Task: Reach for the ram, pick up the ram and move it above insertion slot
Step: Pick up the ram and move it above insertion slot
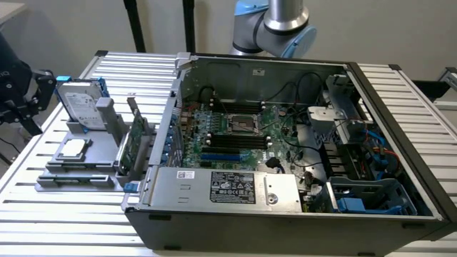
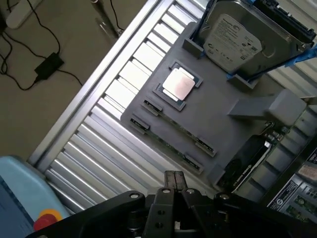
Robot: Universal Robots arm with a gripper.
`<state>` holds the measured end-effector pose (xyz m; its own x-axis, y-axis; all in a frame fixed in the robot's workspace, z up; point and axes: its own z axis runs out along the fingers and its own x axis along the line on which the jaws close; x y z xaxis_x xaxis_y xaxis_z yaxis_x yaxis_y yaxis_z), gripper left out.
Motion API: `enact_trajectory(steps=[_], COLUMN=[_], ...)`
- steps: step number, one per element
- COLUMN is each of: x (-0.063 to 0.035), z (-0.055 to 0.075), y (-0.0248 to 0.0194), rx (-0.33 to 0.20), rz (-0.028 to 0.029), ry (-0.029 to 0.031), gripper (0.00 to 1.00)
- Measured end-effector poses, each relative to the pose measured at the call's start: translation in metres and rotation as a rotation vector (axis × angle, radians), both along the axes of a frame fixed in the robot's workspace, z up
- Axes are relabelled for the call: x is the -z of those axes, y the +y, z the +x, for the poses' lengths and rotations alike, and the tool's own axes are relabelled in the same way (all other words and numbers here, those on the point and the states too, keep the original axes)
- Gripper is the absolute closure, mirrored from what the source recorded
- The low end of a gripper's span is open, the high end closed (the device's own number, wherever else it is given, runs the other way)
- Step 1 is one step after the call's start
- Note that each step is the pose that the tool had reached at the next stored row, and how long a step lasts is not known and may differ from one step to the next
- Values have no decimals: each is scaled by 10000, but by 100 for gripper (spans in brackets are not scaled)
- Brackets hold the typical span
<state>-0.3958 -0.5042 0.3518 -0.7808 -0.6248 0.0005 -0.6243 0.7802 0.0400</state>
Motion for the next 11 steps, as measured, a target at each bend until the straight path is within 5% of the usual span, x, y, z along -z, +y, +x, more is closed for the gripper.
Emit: enact_trajectory(steps=[11], x=[0], z=[0], y=[0], rx=[-2005], rz=[20], ry=[-15], gripper=[89])
